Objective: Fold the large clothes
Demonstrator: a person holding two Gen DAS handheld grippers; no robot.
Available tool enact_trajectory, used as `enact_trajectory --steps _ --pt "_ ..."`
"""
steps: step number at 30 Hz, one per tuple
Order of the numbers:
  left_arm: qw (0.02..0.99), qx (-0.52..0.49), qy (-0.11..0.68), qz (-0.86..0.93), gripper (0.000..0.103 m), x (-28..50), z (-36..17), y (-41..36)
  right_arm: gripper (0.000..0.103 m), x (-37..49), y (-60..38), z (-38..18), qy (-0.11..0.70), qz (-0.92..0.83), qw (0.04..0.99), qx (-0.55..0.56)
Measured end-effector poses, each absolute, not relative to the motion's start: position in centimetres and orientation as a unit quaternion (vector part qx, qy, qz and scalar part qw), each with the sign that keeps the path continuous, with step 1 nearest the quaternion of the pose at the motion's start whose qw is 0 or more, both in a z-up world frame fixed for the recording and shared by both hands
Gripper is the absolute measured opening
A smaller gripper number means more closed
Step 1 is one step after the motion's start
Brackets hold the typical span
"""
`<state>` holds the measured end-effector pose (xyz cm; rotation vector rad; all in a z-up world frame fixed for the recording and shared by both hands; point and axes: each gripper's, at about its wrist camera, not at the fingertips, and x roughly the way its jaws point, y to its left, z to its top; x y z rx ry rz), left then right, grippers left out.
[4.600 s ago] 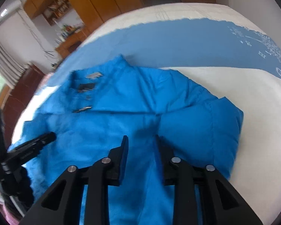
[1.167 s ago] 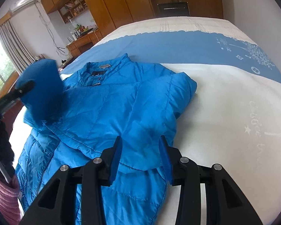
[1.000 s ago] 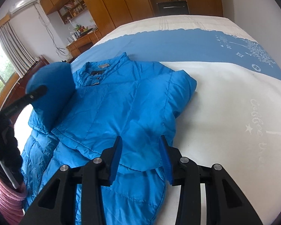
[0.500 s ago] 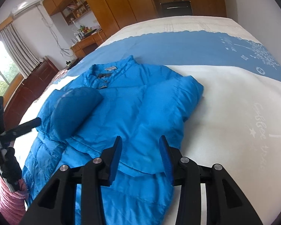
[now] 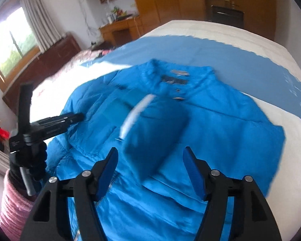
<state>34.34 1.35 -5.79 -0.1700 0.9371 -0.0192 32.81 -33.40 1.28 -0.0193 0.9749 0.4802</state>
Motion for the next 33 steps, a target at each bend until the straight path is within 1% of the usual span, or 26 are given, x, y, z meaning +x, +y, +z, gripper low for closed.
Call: enact_trajectory --steps 2,3,4,5,7,9,11,12,13,14,15,16,17,23,24,25,26,27,28,30,31,33 --pt "0.89 -0.082 0.448 -0.012 0.049 34.1 -6.1 1.2 0.062 33.3 -31.9 0.6 0.463 0.194 0.864 -0.045" --pt "0.891 -0.081 0.446 -0.013 0.049 34.0 -6.1 1.2 0.043 33.6 -31.6 0.4 0.464 0.19 0.864 -0.05" --pt "0.893 -0.08 0.444 -0.015 0.049 33.7 -6.0 1.2 0.03 33.8 -31.5 0.0 0.469 0.199 0.859 -0.043" --pt "0.894 -0.079 0.441 -0.016 0.049 33.6 -6.0 1.6 0.028 33.9 -31.9 -0.1 0.474 0.196 0.858 -0.031" --pt "0.897 -0.077 0.435 -0.017 0.049 33.4 -5.8 1.8 0.022 33.6 -33.4 0.0 0.466 0.194 0.863 -0.008" --pt "0.899 -0.072 0.432 -0.015 0.049 33.3 -5.8 1.5 0.021 33.5 -35.6 0.1 0.475 0.198 0.857 0.032" --pt "0.9 -0.067 0.43 -0.013 0.049 33.4 -5.6 1.5 0.023 33.4 -38.1 0.0 0.488 0.205 0.845 0.074" --pt "0.9 -0.066 0.43 -0.012 0.049 33.3 -5.4 1.7 0.027 33.3 -39.2 0.0 0.492 0.206 0.842 0.084" --pt "0.901 -0.065 0.429 -0.011 0.049 33.2 -5.3 1.8 0.034 33.1 -40.4 0.0 0.493 0.204 0.841 0.092" --pt "0.901 -0.064 0.429 -0.01 0.049 33.2 -5.4 1.8 0.043 32.9 -41.6 0.0 0.491 0.2 0.842 0.099" --pt "0.901 -0.064 0.428 -0.01 0.049 33.2 -5.3 1.8 0.063 32.7 -42.6 0.1 0.488 0.2 0.843 0.107" --pt "0.901 -0.065 0.428 -0.01 0.049 33.2 -5.3 1.8 0.076 32.5 -43.7 0.2 0.486 0.204 0.842 0.119" --pt "0.901 -0.064 0.428 -0.01 0.05 33.2 -5.3 1.8 0.078 32.5 -45.1 0.1 0.484 0.212 0.838 0.138" --pt "0.903 -0.061 0.425 -0.008 0.05 33.1 -5.4 1.8 0.079 34.8 -48.2 -2.0 0.515 0.211 0.801 0.22" --pt "0.903 -0.062 0.425 -0.008 0.051 33.1 -5.4 1.8 0.076 35.4 -48.4 -2.5 0.521 0.212 0.794 0.232" --pt "0.903 -0.063 0.424 -0.01 0.051 33.1 -5.4 1.9 0.069 35.8 -48.3 -3.0 0.524 0.215 0.788 0.243" --pt "0.903 -0.064 0.424 -0.011 0.051 33.1 -5.4 1.9 0.065 36.5 -47.9 -3.5 0.528 0.22 0.781 0.25" --pt "0.903 -0.066 0.424 -0.012 0.051 33.1 -5.4 2.0 0.053 37.0 -47.6 -3.9 0.533 0.222 0.777 0.251" --pt "0.903 -0.067 0.423 -0.012 0.051 33.1 -5.4 2.0 0.037 37.4 -47.1 -4.1 0.534 0.223 0.778 0.245" --pt "0.905 -0.074 0.418 -0.013 0.051 32.8 -5.2 2.3 0.016 37.7 -46.3 -4.2 0.528 0.232 0.781 0.238" --pt "0.907 -0.08 0.414 -0.018 0.05 32.6 -4.9 2.4 0.014 37.6 -46.1 -3.9 0.522 0.231 0.788 0.23" --pt "0.909 -0.097 0.403 -0.039 0.05 32.1 -4.1 2.5 0.013 37.0 -46.3 -2.7 0.499 0.223 0.81 0.213"
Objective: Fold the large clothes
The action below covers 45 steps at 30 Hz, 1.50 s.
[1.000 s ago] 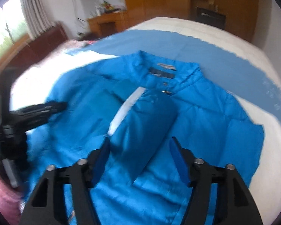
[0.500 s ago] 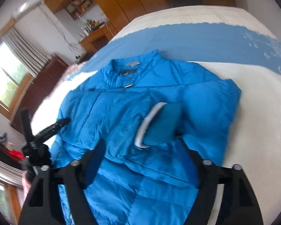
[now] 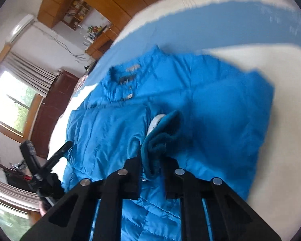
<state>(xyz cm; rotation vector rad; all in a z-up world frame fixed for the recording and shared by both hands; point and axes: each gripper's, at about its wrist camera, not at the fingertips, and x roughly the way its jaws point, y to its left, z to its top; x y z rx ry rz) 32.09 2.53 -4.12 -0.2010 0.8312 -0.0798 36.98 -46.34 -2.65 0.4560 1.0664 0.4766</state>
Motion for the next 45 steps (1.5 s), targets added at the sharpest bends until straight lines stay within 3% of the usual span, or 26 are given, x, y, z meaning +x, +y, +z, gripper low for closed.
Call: enact_trajectory --steps 4,10,14,20,26,34,40,45 --pt "0.909 -0.087 0.405 -0.039 0.05 32.3 -4.1 2.2 0.012 36.2 -48.3 -1.4 0.486 0.184 0.829 0.208" --pt "0.899 -0.059 0.433 -0.026 0.049 33.6 -6.1 1.5 0.014 36.0 -48.4 -4.9 0.525 0.16 0.814 0.192" --pt "0.898 -0.059 0.436 -0.016 0.049 33.0 -5.2 1.5 0.019 34.2 -48.9 -2.3 0.497 0.143 0.839 0.168" --pt "0.904 -0.047 0.422 -0.047 0.05 32.4 -1.7 -2.1 0.019 31.8 -45.5 2.7 0.421 0.131 0.893 0.093" --pt "0.896 -0.013 0.44 -0.063 0.05 34.8 -2.9 -6.7 0.019 33.8 -41.0 0.2 0.438 0.141 0.886 0.061" --pt "0.887 -0.004 0.455 -0.074 0.051 35.3 -6.7 -6.3 0.015 34.5 -40.2 -4.4 0.469 0.12 0.873 0.049" --pt "0.893 0.009 0.447 -0.061 0.051 35.2 -7.5 -6.8 0.014 33.8 -39.8 -5.1 0.449 0.106 0.886 0.034" --pt "0.891 -0.005 0.451 -0.053 0.052 34.0 -6.1 -6.2 0.019 32.9 -42.5 -3.3 0.447 0.16 0.874 0.102"
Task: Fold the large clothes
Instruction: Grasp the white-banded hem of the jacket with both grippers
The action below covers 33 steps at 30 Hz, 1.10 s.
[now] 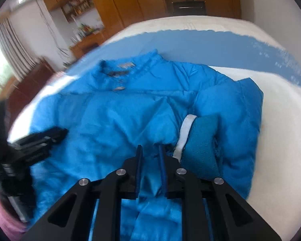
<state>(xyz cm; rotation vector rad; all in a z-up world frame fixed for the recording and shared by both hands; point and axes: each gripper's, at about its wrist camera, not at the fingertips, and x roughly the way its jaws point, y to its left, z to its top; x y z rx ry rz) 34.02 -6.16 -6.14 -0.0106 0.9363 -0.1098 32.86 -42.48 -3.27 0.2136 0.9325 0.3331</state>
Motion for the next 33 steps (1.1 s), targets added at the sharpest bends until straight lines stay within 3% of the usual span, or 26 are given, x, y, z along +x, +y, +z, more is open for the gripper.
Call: enact_trajectory --steps 4,15,24,33 --pt "0.896 0.0 0.441 -0.053 0.057 29.9 -3.7 -4.4 0.035 28.4 -44.4 -0.7 0.428 0.18 0.883 0.066" --pt "0.894 -0.017 0.447 0.027 0.076 15.0 -2.7 6.4 0.049 13.1 -49.9 -1.7 0.464 0.218 0.855 0.084" --pt "0.881 -0.069 0.465 0.056 0.079 6.4 -5.4 10.9 0.054 5.7 -49.4 -2.4 0.459 0.241 0.851 0.086" --pt "0.875 -0.129 0.465 0.025 0.082 3.2 -6.7 11.6 0.055 3.0 -48.1 -3.9 0.479 0.264 0.829 0.118"
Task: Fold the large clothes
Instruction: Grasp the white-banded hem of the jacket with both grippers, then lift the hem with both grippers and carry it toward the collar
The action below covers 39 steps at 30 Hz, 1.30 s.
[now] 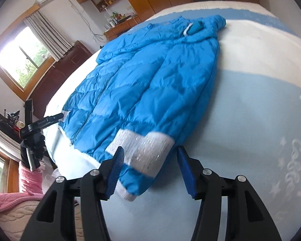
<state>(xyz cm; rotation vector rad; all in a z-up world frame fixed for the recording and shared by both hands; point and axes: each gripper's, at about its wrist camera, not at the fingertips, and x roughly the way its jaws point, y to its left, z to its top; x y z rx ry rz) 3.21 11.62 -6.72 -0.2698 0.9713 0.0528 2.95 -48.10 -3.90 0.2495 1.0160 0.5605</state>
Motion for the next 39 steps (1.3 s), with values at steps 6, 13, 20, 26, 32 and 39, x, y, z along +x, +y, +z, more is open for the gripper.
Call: enact_trajectory --steps 6,13,20,26,32,39 --pt "0.873 -0.156 0.462 -0.019 0.08 3.3 -7.2 10.6 0.056 3.0 -47.3 -5.7 0.499 0.265 0.814 0.137" --pt "0.869 -0.18 0.46 -0.028 0.032 4.6 -7.5 9.6 0.019 3.7 -47.2 -6.3 0.501 0.28 0.803 0.163" --pt "0.874 -0.186 0.448 -0.034 0.012 3.5 -6.5 9.9 0.011 1.5 -47.0 -4.5 0.471 0.308 0.816 0.133" --pt "0.869 -0.19 0.455 -0.041 0.014 2.1 -6.4 11.0 0.011 -0.3 -46.3 -4.8 0.483 0.326 0.808 0.087" --pt "0.872 -0.166 0.46 -0.024 0.021 3.5 -7.7 9.9 0.011 1.0 -46.5 -6.4 0.495 0.327 0.799 0.098" --pt "0.876 -0.175 0.448 -0.023 0.014 3.0 -7.5 10.2 0.011 0.6 -47.0 -6.4 0.488 0.332 0.8 0.111"
